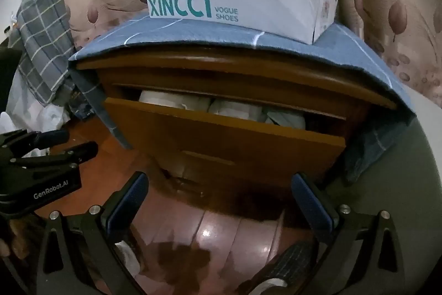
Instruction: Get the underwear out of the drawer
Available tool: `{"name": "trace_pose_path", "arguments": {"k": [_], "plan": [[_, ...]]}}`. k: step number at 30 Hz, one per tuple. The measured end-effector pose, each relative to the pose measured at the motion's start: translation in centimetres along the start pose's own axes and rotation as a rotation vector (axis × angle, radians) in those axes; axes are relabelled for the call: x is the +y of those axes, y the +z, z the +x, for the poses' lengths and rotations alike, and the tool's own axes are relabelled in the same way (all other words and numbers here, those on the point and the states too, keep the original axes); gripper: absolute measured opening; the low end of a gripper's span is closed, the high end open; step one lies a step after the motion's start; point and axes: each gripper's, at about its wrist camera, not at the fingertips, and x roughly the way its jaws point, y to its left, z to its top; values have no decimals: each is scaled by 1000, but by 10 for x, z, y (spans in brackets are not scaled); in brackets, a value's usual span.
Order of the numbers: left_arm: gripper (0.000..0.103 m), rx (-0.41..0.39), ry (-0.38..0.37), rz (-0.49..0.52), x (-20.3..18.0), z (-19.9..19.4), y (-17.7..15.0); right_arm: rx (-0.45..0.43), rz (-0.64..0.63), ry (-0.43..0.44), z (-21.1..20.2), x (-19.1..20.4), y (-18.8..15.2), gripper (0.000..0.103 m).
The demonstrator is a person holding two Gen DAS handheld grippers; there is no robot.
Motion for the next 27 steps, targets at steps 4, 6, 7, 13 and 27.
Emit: {"name": "trace_pose_path", "arguments": {"k": [4,6,7,13,27], "plan": [[55,12,10,14,-3,2,1,12,13,-19,2,6,7,102],[55,24,18,9,-4,5,2,-23,-2,2,-3,2,0,102],[55,31,22,2,-3,6,4,-24,3,1,-4,1,1,102],[55,17,-10,-33,8,12,5,-20,42,22,-3,-4,-1,102],[55,-4,-14,6,-2,3,1,-12,41,5,-2,-4,-2,102]]}}
